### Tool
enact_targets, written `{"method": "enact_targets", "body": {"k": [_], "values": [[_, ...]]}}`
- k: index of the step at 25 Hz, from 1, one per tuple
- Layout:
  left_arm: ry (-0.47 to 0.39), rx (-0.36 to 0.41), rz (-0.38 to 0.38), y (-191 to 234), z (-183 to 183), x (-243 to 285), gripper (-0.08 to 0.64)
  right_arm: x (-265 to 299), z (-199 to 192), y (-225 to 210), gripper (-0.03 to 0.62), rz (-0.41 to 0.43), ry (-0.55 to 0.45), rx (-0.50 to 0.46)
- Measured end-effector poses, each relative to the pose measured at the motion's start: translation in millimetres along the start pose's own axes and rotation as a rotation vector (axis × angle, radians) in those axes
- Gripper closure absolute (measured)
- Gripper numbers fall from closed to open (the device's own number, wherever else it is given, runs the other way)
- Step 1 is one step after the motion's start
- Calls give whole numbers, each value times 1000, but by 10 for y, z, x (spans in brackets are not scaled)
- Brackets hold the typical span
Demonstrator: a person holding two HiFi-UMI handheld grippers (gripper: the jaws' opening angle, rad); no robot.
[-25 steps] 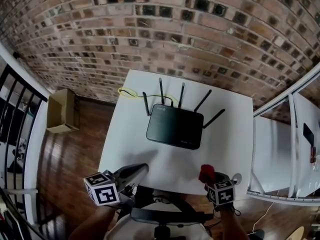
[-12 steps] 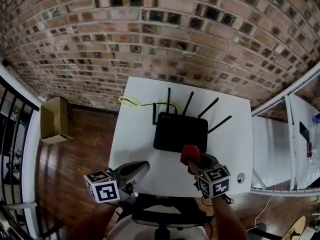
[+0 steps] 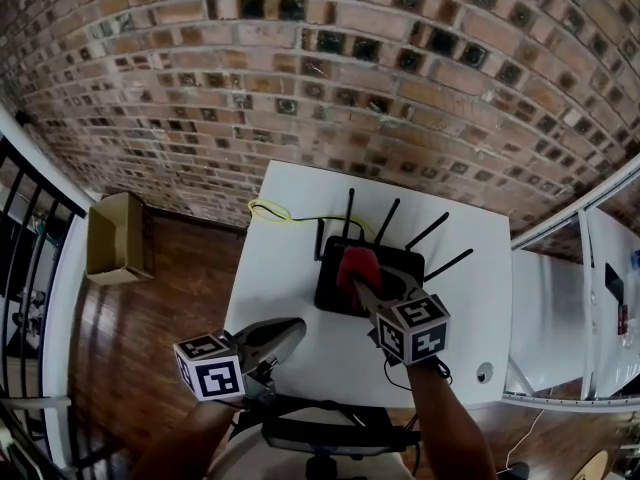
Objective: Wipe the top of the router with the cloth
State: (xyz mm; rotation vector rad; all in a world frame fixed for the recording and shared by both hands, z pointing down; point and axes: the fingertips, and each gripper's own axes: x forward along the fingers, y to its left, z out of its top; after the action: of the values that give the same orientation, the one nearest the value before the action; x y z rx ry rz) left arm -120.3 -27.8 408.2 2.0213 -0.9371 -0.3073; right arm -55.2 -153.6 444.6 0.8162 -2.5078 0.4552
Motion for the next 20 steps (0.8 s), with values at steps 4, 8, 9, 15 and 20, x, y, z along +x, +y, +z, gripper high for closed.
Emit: {"method": "enact_targets", "body": {"k": [4,8,9,15,20], "values": [[-6,6,11,27,96,46,528,240,251,17,462,39,-25,-41],[-15,-5,18,53,174,117,528,398,589,-51,462,70,-75,-21],[-19,-8,19,61,195,135,528,425,689,-65,462,79,-92,-13],[-29,-12,32,185,329,220,528,635,942,-53,462,168,-128,32],[-52,-9,27,230,450,277,528,756,789,-75,462,204,-84,76]]}}
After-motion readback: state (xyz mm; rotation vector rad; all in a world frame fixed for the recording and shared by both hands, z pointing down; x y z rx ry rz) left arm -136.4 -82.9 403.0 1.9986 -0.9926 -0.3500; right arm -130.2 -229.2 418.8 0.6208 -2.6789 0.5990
